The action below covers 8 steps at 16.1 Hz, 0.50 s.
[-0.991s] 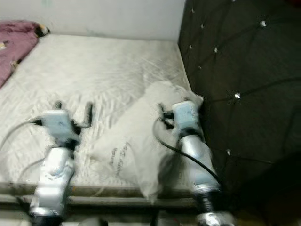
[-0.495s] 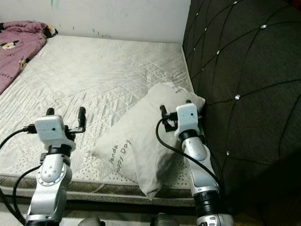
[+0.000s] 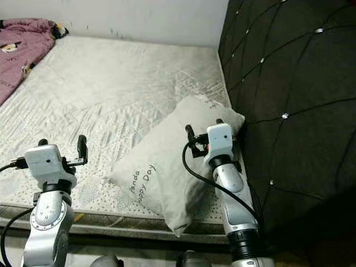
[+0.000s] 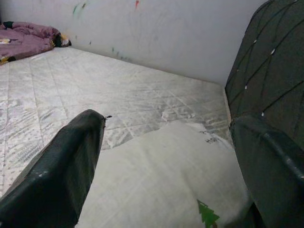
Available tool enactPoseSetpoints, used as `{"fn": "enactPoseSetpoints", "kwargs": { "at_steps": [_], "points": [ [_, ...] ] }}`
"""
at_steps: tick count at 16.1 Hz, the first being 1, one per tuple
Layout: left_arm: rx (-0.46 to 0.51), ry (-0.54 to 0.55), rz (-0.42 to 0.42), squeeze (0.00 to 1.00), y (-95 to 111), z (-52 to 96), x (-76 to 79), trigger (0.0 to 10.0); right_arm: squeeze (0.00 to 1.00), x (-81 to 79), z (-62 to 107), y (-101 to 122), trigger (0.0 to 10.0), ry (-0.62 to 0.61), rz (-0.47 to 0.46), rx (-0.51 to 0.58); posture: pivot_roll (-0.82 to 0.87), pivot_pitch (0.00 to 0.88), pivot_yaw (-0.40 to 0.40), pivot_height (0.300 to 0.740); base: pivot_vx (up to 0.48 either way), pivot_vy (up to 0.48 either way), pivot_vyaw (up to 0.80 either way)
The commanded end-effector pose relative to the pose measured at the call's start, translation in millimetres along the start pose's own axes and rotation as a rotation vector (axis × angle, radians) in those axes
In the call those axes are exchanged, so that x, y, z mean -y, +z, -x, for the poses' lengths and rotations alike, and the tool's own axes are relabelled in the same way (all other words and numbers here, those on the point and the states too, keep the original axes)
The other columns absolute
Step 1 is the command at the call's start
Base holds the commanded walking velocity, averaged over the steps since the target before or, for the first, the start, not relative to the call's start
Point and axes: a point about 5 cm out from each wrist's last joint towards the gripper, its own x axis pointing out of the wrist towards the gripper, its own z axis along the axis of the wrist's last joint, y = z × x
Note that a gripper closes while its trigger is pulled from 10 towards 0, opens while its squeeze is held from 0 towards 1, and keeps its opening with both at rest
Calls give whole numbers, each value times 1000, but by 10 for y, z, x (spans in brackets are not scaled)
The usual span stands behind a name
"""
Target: Clean up the room
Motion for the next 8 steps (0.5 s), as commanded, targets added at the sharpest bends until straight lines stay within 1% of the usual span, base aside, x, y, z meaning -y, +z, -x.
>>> {"fn": "enactPoseSetpoints", "kwargs": {
  "at_steps": [1, 4, 6, 7, 8],
  "points": [
    [5, -5, 3, 0, 28, 13, 14, 10000, 0, 10, 5, 45, 10000, 0, -5, 11, -12, 59, -38, 740, 0, 0, 0],
    [-19, -12, 7, 0, 24, 13, 23, 10000, 0, 7, 19, 52, 10000, 4, -9, 9, -13, 69, -35, 715, 0, 0, 0],
    [-24, -19, 4, 0, 28, 10, 32, 10000, 0, 7, 21, 53, 10000, 5, -11, 8, -14, 74, -37, 699, 0, 0, 0],
    [-24, -20, 8, 0, 31, 10, 34, 10000, 0, 2, 23, 51, 10000, 9, -13, 5, -14, 74, -37, 682, 0, 0, 0],
    [-24, -21, 8, 0, 32, 10, 35, 10000, 0, 1, 24, 51, 10000, 10, -13, 4, -14, 74, -37, 677, 0, 0, 0]
  ]
}}
